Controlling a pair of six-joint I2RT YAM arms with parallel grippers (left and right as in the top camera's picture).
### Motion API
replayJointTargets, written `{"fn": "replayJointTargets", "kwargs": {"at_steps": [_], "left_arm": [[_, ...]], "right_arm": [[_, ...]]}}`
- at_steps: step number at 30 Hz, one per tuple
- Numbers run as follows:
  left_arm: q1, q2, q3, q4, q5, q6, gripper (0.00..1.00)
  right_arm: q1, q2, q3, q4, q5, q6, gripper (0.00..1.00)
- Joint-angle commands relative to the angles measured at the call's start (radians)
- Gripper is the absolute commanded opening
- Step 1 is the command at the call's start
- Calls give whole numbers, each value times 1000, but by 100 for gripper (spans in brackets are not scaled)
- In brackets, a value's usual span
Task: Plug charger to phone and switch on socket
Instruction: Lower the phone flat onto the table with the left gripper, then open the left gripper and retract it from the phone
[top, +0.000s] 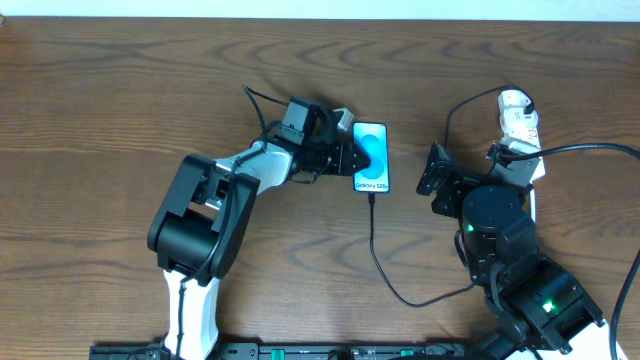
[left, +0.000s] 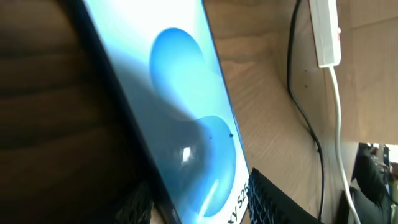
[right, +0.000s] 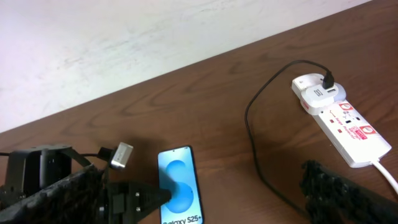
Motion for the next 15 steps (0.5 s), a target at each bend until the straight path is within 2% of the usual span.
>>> {"fn": "replayJointTargets", "kwargs": {"at_steps": [1, 8, 9, 15], "left_arm": [[29, 66, -37, -43, -182, 25, 50], [37, 56, -37, -63, -182, 24, 50], [46, 34, -37, -94, -183, 25, 56], [95, -118, -37, -254, -290, 78, 64]], "right_arm": [[-5, 0, 4, -3, 12, 14, 99], [-4, 35, 4, -3, 12, 14, 99], [-4, 47, 4, -3, 12, 14, 99], [-5, 100, 4, -10, 12, 14, 99]]}}
